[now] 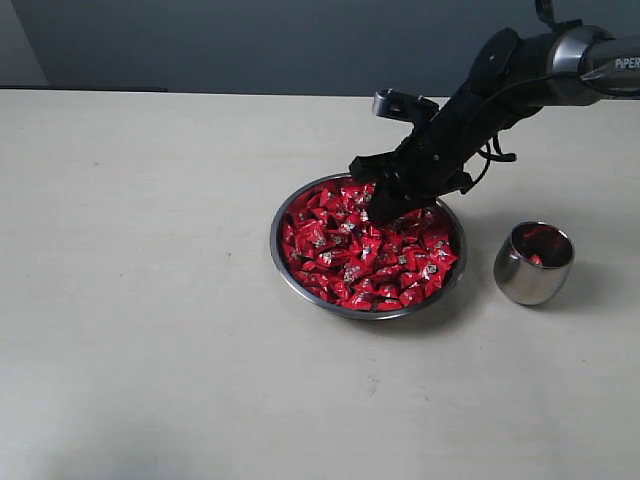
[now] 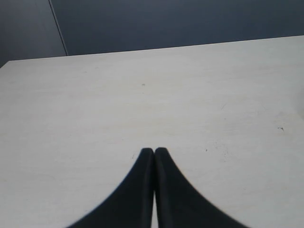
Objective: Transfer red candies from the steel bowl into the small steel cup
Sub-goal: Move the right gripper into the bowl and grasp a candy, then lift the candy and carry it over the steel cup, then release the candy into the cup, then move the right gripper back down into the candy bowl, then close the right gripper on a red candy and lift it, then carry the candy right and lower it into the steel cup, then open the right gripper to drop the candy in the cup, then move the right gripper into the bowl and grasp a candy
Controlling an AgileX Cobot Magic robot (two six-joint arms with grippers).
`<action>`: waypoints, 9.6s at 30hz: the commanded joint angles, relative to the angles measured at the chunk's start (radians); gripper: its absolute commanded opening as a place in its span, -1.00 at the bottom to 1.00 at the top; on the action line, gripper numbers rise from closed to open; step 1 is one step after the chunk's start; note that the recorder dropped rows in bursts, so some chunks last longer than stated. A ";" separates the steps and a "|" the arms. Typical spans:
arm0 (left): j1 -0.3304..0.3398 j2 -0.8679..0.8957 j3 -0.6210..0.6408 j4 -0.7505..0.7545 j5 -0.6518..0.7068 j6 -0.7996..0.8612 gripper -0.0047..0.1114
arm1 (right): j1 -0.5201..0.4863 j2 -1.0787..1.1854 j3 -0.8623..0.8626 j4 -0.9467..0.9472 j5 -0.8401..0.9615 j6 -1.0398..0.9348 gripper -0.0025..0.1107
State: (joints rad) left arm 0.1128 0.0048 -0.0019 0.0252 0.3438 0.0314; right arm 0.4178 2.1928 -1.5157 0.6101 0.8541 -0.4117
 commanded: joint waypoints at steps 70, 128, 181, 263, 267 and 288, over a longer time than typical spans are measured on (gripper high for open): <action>-0.005 -0.005 0.002 0.002 -0.010 -0.002 -0.91 | -0.127 -0.616 0.556 -0.636 -0.124 0.458 -0.97; -0.005 -0.005 0.002 0.002 -0.010 -0.002 -0.91 | 0.125 -0.155 0.213 -0.168 -0.120 0.091 -0.27; -0.005 -0.005 0.002 0.002 -0.010 -0.002 -0.91 | 0.129 -0.531 0.213 -0.557 -0.110 0.310 -0.97; -0.005 -0.005 0.002 0.002 -0.010 -0.002 -0.91 | 0.044 -0.636 0.473 -0.399 -0.208 0.312 -0.30; -0.005 -0.005 0.002 0.002 -0.010 -0.002 -0.91 | 0.079 -0.588 0.473 -0.284 -0.272 0.202 -0.30; -0.005 -0.005 0.002 0.002 -0.010 -0.002 -0.91 | 0.164 -0.172 0.194 -0.310 -0.214 0.164 -0.30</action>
State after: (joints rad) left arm 0.1128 0.0048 -0.0019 0.0252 0.3438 0.0314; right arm 0.5828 2.0152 -1.3133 0.3331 0.6474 -0.2393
